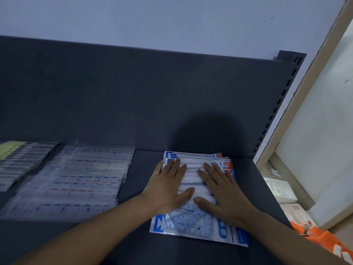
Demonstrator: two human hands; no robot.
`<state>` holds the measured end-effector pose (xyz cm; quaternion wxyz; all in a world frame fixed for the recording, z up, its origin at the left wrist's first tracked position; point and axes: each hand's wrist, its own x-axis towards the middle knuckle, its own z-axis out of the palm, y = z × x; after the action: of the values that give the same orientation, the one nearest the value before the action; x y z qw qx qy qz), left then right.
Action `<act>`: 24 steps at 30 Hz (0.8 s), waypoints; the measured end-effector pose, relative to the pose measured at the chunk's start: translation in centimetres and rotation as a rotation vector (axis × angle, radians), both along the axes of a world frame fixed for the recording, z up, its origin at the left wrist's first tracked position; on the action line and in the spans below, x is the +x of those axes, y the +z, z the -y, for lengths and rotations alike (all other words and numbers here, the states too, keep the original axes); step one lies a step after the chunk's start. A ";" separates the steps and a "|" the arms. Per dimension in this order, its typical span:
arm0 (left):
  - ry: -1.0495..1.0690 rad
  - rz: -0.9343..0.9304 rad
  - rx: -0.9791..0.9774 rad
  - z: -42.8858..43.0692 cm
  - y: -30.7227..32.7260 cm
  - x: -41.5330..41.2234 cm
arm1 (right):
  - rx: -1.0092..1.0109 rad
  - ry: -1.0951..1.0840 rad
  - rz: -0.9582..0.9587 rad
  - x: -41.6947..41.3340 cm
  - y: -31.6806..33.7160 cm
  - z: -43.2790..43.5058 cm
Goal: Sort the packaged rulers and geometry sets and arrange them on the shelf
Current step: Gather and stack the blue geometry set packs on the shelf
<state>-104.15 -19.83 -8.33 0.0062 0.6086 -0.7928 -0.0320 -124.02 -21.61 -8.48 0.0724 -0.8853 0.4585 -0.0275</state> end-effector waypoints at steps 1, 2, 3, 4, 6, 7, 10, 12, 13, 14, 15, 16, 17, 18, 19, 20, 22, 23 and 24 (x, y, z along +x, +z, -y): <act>0.003 0.000 -0.022 -0.1 -0.1 0.0 | -0.003 -0.005 0.016 0.0 0.0 0.0; 0.005 -0.007 -0.048 -0.1 -0.2 0.1 | -0.012 -0.004 0.033 -0.1 0.4 -0.2; 0.000 -0.024 -0.080 -0.2 -0.3 0.2 | -0.024 0.016 0.038 -0.2 0.8 -0.4; -0.008 -0.044 -0.110 -0.3 -0.3 0.3 | -0.042 0.068 0.030 -0.2 1.2 -0.6; -0.035 -0.074 -0.149 -0.5 -0.3 0.6 | -0.075 0.225 0.001 -0.3 1.6 -1.2; -0.053 -0.076 -0.150 -0.6 -0.2 0.6 | -0.088 0.294 -0.016 -0.2 1.4 -1.5; -0.109 -0.048 -0.075 -0.8 -0.5 0.8 | -0.085 0.363 -0.056 -0.4 0.4 -1.6; -0.098 -0.057 -0.045 -0.7 -0.6 0.8 | -0.080 0.369 -0.069 -0.6 0.4 -1.0; -0.092 -0.061 -0.035 -0.6 -0.5 0.8 | -0.081 0.378 -0.075 -0.6 0.7 -0.7; -0.090 -0.059 -0.017 -0.6 -0.5 0.9 | -0.074 0.382 -0.079 -0.6 1.0 -0.5; -0.091 -0.056 0.009 -0.6 -0.4 0.9 | -0.055 0.378 -0.086 -0.8 1.2 -0.5; -0.092 -0.056 0.042 -0.7 -0.3 1.0 | -0.028 0.368 -0.092 -1.1 1.3 -0.6; -0.092 -0.060 0.081 -0.9 -0.1 1.1 | 0.001 0.360 -0.103 -1.4 1.3 -0.8; -0.093 -0.066 0.118 -1.1 0.1 1.2 | 0.025 0.353 -0.120 -1.6 1.3 -1.1; -0.095 -0.073 0.148 -1.3 0.2 1.3 | 0.045 0.341 -0.131 -1.8 1.4 -1.4; -0.096 -0.078 0.162 -1.4 0.3 1.4 | 0.064 0.320 -0.126 -1.9 1.5 -1.5; -0.096 -0.083 0.146 -1.6 0.4 1.6 | 0.087 0.230 -0.072 -2.0 1.6 -1.1; -0.094 -0.082 0.134 -1.5 0.4 1.6 | 0.084 0.166 -0.053 -2.0 1.5 -0.7; -0.091 -0.079 0.128 -1.6 0.3 1.6 | 0.078 0.104 -0.050 -2.1 1.3 -0.5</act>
<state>-102.54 -18.28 -8.02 -0.0029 0.5692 -0.8152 -0.1069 -126.15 -21.11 -7.22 0.0969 -0.9049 0.4141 0.0164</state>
